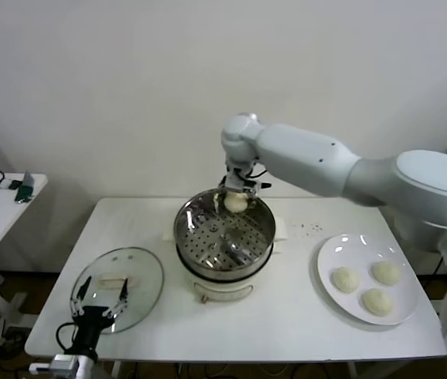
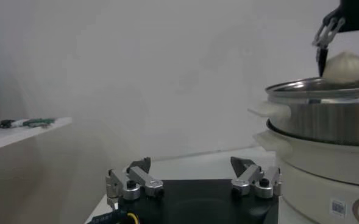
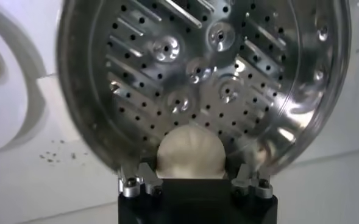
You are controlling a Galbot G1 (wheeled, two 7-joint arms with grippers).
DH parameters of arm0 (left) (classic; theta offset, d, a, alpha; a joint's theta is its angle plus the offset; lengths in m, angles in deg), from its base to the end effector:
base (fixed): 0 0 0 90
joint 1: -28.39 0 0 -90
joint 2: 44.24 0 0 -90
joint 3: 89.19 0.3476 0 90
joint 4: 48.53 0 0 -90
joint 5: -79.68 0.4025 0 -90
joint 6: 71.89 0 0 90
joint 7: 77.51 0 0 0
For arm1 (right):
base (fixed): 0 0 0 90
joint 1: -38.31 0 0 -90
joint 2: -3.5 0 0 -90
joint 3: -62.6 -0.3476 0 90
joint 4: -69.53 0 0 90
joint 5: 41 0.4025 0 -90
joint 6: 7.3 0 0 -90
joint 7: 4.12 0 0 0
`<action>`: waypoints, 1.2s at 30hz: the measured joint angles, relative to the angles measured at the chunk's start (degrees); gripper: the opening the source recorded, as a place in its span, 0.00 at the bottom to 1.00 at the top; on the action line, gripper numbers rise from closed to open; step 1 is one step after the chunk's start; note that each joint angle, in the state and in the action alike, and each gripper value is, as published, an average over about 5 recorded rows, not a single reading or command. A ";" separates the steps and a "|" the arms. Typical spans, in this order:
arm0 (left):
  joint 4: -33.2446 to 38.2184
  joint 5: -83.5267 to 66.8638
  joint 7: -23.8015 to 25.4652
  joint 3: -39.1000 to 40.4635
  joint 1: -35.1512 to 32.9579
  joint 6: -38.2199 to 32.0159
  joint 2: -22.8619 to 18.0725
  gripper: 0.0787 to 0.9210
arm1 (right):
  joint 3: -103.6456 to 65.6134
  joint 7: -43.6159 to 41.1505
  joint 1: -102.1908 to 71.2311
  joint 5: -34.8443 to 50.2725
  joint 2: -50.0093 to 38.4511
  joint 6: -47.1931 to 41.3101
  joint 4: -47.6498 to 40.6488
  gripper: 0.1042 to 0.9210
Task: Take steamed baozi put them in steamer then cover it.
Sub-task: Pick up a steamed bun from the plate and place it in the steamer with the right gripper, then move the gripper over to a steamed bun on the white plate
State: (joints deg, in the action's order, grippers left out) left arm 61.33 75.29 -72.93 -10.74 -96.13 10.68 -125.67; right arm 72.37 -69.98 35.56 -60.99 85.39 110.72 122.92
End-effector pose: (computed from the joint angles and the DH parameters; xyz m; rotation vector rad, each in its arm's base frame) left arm 0.1938 0.1064 -0.3727 0.0459 -3.0211 -0.2298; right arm 0.6233 0.2323 -0.0848 1.8120 -0.2461 2.4123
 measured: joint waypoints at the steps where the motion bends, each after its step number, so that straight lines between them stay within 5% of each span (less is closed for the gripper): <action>1: 0.01 -0.01 -0.01 -0.01 -0.04 0.02 0.02 0.88 | -0.07 0.04 -0.43 -0.41 0.44 0.19 -0.46 0.75; 24: 0.32 0.03 -0.03 0.13 0.20 0.42 0.02 0.88 | -1.21 -0.32 -3.18 -2.03 2.91 1.69 -3.47 0.88; 36: 0.67 0.04 -0.17 0.36 0.08 0.41 0.15 0.88 | 0.97 -1.36 4.73 8.90 -5.50 -3.03 4.10 0.88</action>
State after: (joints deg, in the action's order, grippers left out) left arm 62.00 75.33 -73.10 -10.39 -96.05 11.09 -125.52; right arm 73.34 -71.34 40.29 -52.09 79.89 107.69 127.02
